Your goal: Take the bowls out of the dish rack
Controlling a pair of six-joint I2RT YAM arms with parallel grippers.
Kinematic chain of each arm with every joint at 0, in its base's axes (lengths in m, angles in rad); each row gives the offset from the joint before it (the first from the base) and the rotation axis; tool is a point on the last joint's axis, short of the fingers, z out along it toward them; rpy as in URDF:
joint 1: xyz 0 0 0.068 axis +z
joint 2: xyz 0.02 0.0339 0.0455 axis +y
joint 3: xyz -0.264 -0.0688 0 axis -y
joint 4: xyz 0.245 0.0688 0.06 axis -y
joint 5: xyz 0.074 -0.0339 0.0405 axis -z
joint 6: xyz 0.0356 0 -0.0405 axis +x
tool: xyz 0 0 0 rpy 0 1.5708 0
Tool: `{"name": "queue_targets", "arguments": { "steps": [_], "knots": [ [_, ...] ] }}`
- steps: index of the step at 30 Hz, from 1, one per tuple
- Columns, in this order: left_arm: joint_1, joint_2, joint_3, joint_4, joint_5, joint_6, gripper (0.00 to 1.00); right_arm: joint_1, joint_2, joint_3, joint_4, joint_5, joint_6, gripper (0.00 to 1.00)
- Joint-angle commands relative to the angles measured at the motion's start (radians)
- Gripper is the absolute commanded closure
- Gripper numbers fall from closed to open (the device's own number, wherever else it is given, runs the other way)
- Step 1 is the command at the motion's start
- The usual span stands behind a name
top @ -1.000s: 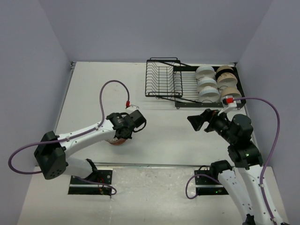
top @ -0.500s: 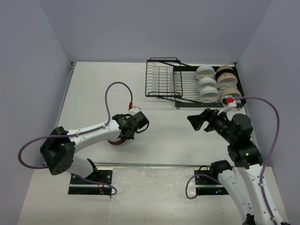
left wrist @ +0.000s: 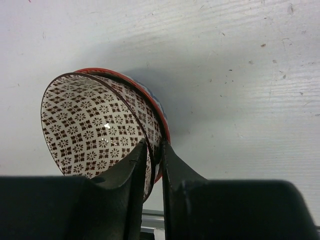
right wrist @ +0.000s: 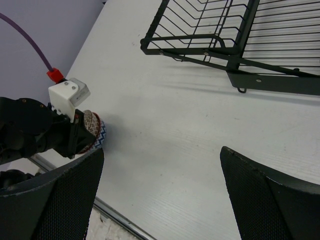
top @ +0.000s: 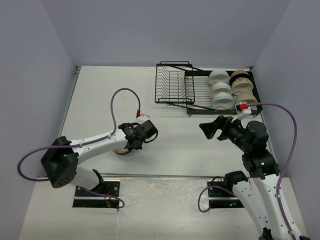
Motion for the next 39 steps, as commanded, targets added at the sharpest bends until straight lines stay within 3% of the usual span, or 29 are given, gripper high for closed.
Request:
{"name": "queue_targets", "arguments": {
  "steps": [1,11,20,39],
  "knots": [
    [-0.001,-0.037,0.006,0.007,-0.053,-0.002,0.82,-0.003,0.004,0.001,0.033,-0.005,-0.014,0.01],
    [-0.012,-0.070,0.075,-0.087,-0.074,-0.017,0.81,-0.003,0.001,-0.001,0.035,-0.007,-0.012,0.01],
    [-0.030,-0.073,0.069,-0.090,-0.063,-0.027,0.99,-0.003,-0.009,-0.005,0.030,-0.007,-0.011,0.01],
    [-0.031,-0.045,0.027,-0.062,-0.030,-0.021,1.00,-0.003,-0.016,-0.012,0.031,-0.007,-0.008,0.01]
  ]
}}
